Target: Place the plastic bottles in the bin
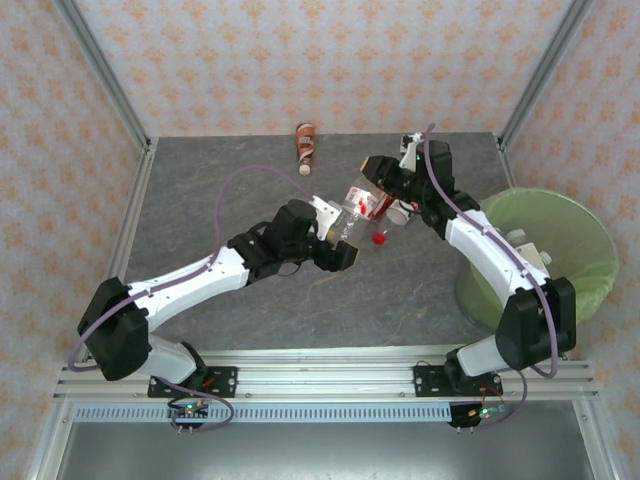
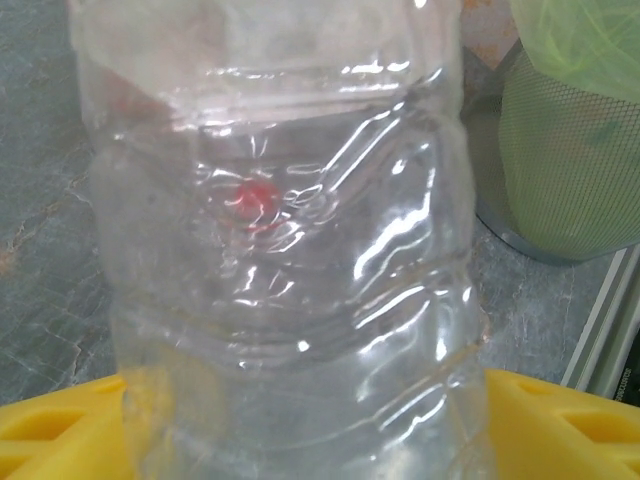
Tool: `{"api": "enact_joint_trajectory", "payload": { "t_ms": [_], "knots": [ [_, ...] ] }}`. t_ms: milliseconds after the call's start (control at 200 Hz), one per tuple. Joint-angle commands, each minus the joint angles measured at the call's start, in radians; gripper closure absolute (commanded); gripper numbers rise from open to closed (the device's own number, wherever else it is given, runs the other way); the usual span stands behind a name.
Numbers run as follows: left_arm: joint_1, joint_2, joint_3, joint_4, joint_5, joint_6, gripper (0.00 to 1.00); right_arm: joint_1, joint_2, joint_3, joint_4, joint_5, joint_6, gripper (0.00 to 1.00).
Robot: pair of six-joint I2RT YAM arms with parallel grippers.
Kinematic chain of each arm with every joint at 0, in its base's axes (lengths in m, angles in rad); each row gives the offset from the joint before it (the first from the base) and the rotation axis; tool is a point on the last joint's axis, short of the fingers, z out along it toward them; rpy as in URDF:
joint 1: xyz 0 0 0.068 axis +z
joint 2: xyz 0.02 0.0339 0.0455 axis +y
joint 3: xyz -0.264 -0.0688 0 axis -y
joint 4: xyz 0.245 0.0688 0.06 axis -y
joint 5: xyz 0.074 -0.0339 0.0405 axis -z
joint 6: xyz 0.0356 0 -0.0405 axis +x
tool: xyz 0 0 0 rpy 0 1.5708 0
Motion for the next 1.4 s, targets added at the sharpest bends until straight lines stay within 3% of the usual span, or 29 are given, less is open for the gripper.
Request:
{"api": "enact_joint_trajectory", "payload": {
  "t_ms": [0,130,175,540,616,746,871,1196,1391],
  "knots": [
    [-0.007,0.006,0.015,0.011,0.005,0.016,0.17,-0.002,-0.058,-0.017,0.016,0.033,-0.041,0.98],
    [-0.004,0.005,0.02,0.02,0.037,0.014,0.1,-0.002,-0.078,-0.023,0.013,0.041,-0.049,1.0],
    [-0.005,0.002,0.02,0.028,0.053,0.008,0.0,-0.002,-0.082,-0.025,0.009,0.048,-0.052,1.0],
    [0.022,-0.169,-0.09,0.236,0.065,-0.072,0.0,-0.003,-0.238,-0.084,-0.052,0.251,-0.141,1.0],
    [0.028,-0.204,-0.098,0.235,-0.009,-0.094,0.0,-0.003,-0.288,-0.11,-0.035,0.27,-0.156,1.0],
    [0.03,-0.243,-0.095,0.159,-0.319,-0.156,0.0,-0.003,-0.378,-0.165,0.036,0.313,-0.164,1.0],
    [0.04,-0.263,-0.132,0.159,-0.508,-0.22,0.0,-0.002,-0.487,-0.232,0.123,0.403,-0.208,1.0],
    [0.059,-0.223,-0.135,0.105,-0.575,-0.314,0.0,-0.002,-0.698,-0.237,0.157,0.532,-0.36,1.0],
    [0.061,-0.22,-0.151,0.095,-0.659,-0.376,0.0,-0.002,-0.794,-0.198,0.147,0.709,-0.429,1.0]
  ]
}}
